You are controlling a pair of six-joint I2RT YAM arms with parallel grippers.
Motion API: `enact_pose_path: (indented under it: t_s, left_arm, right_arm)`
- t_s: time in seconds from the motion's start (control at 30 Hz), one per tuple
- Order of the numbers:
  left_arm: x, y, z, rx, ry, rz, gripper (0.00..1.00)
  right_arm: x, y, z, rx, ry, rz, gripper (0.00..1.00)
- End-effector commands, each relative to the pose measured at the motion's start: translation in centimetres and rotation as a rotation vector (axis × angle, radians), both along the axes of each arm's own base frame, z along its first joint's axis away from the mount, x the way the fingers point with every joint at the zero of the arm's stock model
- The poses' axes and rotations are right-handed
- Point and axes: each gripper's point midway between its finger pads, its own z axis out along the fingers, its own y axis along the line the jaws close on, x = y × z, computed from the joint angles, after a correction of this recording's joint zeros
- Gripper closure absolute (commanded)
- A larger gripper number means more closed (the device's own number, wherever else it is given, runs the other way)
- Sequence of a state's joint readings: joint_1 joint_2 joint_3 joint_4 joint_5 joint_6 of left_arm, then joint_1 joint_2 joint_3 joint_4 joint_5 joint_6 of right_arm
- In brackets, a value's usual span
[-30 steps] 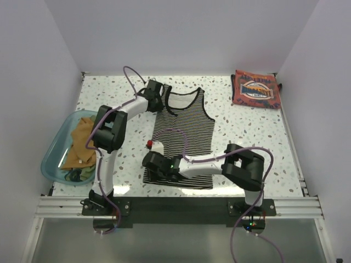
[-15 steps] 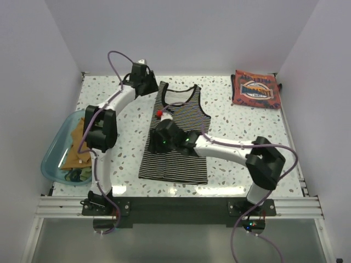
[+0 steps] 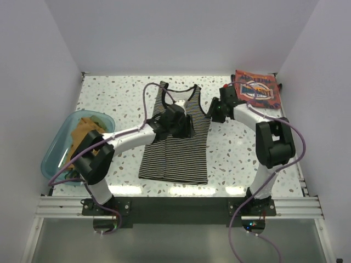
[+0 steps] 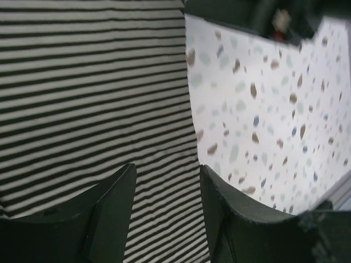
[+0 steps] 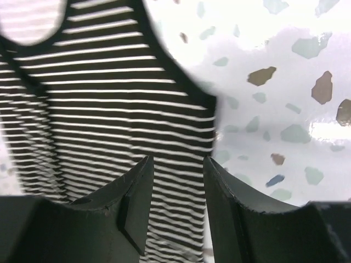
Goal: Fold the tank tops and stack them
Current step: Fold the tank top
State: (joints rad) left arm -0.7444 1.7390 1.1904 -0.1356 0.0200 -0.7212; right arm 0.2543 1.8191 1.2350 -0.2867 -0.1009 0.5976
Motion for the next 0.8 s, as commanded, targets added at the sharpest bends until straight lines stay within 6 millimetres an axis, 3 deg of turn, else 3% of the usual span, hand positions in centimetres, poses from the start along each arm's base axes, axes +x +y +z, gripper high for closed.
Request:
enact_pose_path:
  t_s: [0.0, 0.13, 0.37, 0.53, 0.77]
  left_arm:
    - [-3.8, -2.7, 1.6, -0.035, -0.037, -0.082, 0.46]
    - [-7.8, -4.8, -0.1, 0.038, -0.022, -0.175, 0.47]
    - [-13.1, -7.5, -2.1, 0.092, 0.009, -0.296, 0.49]
    - [-14.5, -8.4, -4.1, 0.155, 0.014, -0.315, 0.51]
    - [-17.1, -8.8, -6.1, 0.227, 0.023, -0.335, 0.54]
  right_arm:
    - [1.0, 1.0, -0.1, -0.013, 0.015, 0.084, 0.56]
    - [2.1, 0.4, -2.3, -0.058, 0.055, 0.059, 0.57]
    - [2.2, -2.0, -3.3, -0.158, 0.061, -0.018, 0.59]
    - [2.4, -2.2, -3.8, -0.173, 0.060, -0.011, 0.60]
    - [3.0, -2.3, -4.2, -0.182, 0.058, -0.014, 0.71]
